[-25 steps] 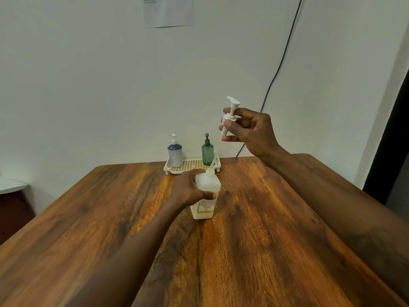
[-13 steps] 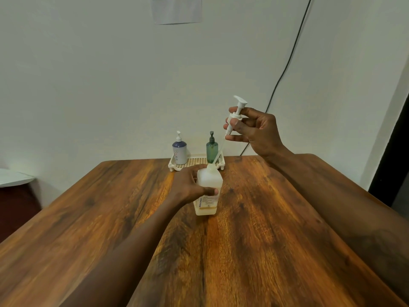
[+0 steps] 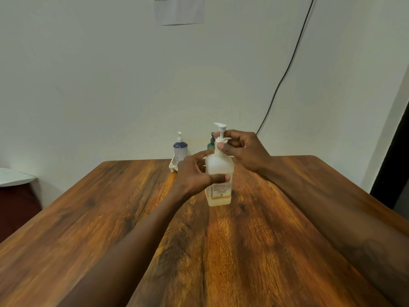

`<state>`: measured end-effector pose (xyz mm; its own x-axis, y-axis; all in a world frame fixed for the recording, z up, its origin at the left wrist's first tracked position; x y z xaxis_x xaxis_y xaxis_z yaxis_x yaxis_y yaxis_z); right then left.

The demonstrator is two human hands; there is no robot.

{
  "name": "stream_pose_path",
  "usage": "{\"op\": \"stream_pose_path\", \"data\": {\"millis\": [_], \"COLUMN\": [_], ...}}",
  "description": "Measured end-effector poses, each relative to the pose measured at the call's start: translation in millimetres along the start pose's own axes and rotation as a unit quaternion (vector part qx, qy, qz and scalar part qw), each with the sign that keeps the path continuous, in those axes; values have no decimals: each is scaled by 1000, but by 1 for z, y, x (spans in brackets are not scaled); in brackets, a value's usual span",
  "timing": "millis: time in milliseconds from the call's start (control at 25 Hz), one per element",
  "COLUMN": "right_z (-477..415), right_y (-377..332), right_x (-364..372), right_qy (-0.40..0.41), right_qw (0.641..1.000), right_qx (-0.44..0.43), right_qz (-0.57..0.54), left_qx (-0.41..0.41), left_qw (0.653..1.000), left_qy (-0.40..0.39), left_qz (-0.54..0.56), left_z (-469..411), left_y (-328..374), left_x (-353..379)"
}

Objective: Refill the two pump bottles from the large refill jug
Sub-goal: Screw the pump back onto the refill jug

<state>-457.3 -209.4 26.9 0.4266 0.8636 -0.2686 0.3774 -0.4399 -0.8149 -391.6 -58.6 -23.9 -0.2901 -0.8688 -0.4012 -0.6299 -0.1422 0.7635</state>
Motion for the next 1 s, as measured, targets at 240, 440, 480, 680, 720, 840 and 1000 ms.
{"op": "stream_pose_path", "data": {"millis": [240, 440, 480, 680, 720, 840, 1000], "right_z": [-4, -7, -5, -4, -4, -1, 0], "right_y": [0, -9, -8, 2, 7, 9, 6], "right_x": [-1, -15, -17, -6, -2, 3, -4], "right_qy": [-14, 91, 112, 35, -9, -58, 29], "right_qw": [997, 970, 962, 977, 986, 995, 998], "right_qx": [-1, 4, 18, 57, 82, 86, 51], "right_qz": [78, 227, 249, 203, 146, 6, -3], "left_qx": [12, 41, 40, 16, 13, 22, 29], "left_qw": [1000, 992, 990, 996, 998, 999, 998], "left_qy": [11, 27, 24, 20, 21, 22, 25], "left_qz": [-23, -120, -134, -81, -60, -39, -46], "left_z": [-4, -5, -4, -3, -4, -5, -5], "left_y": [15, 24, 25, 17, 16, 20, 25], "left_x": [-3, -4, -3, -3, -5, -9, -11]}}
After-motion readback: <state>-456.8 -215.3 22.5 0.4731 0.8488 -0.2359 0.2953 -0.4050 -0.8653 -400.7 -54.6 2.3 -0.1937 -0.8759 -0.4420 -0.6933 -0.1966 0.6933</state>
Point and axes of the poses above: each hand's wrist, its own z-axis away from the middle knuckle, its own x-axis out of the palm, y = z × x, the point moved 7 cm from there along -z, towards the middle knuckle, and after that the axes turned 4 degrees about y, right-handed, at the moved point
